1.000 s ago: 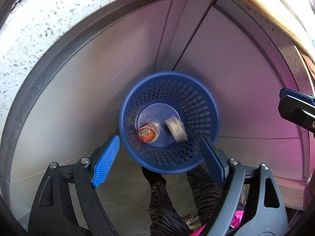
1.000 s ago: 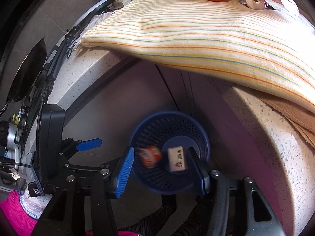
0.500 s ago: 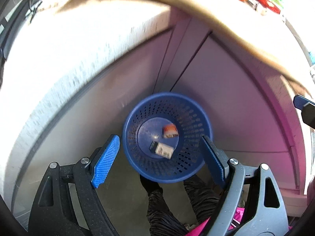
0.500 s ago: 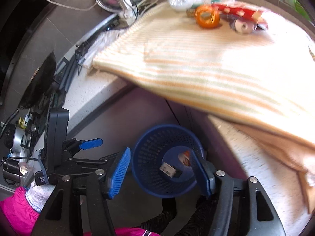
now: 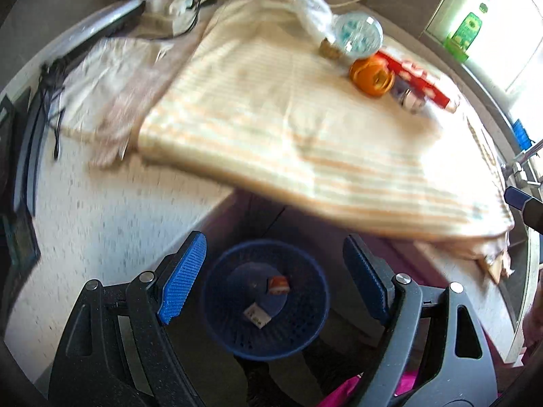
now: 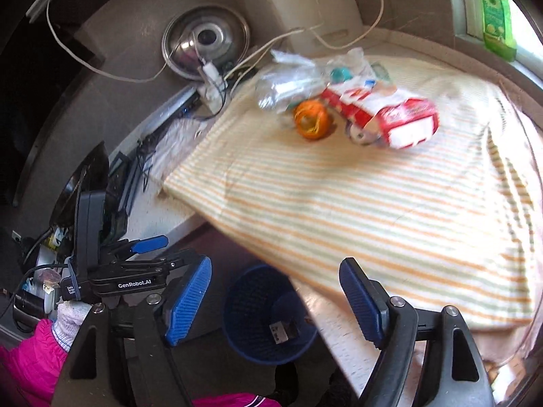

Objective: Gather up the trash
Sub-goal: 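Move both grippers back over the clear bottle and red-and-white snack bag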

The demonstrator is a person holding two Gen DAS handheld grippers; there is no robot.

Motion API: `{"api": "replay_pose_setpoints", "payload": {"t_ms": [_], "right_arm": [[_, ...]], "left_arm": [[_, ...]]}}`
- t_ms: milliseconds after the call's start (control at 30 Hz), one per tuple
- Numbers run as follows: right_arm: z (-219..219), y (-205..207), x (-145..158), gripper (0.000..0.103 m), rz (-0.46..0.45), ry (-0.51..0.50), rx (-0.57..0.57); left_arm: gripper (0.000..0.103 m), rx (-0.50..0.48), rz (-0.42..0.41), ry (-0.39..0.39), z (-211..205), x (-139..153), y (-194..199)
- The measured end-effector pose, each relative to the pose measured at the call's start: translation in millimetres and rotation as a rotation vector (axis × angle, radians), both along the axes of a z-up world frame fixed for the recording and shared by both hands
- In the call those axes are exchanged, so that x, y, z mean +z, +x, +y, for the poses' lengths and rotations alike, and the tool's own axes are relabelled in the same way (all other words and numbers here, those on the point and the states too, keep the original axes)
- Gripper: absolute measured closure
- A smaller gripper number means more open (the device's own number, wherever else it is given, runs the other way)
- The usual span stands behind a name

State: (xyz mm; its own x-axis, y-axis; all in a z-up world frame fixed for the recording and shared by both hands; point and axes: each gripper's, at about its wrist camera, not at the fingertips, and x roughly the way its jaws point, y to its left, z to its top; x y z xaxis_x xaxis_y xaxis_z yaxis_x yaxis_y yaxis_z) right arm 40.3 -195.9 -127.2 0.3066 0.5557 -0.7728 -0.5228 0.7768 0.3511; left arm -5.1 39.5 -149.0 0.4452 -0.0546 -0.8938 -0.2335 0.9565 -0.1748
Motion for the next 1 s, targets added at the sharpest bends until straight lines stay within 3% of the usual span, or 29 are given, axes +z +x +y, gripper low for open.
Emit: {"api": "replay_pose_setpoints", "payload": {"t_ms": [300,633,1000], "right_arm": [[-36.1,52.5,36.0,0.019,-0.073,0.021,-0.029],[-54.5,114.5,51.6,0.019,-0.104,0.008,-0.025],[-64.5,194.4,35.2,0.019,0.004,0.031,-0.018]], "left_arm": [[0.018,-0.035,-0.088,0.031,-12.6,44.8,67.1],[0.018,-0.085,-0.132,0.073,-32.4,69.3,133.2],[0.018,-0.155,-0.070,0.127,-48.2,67.5,206.0]]}}
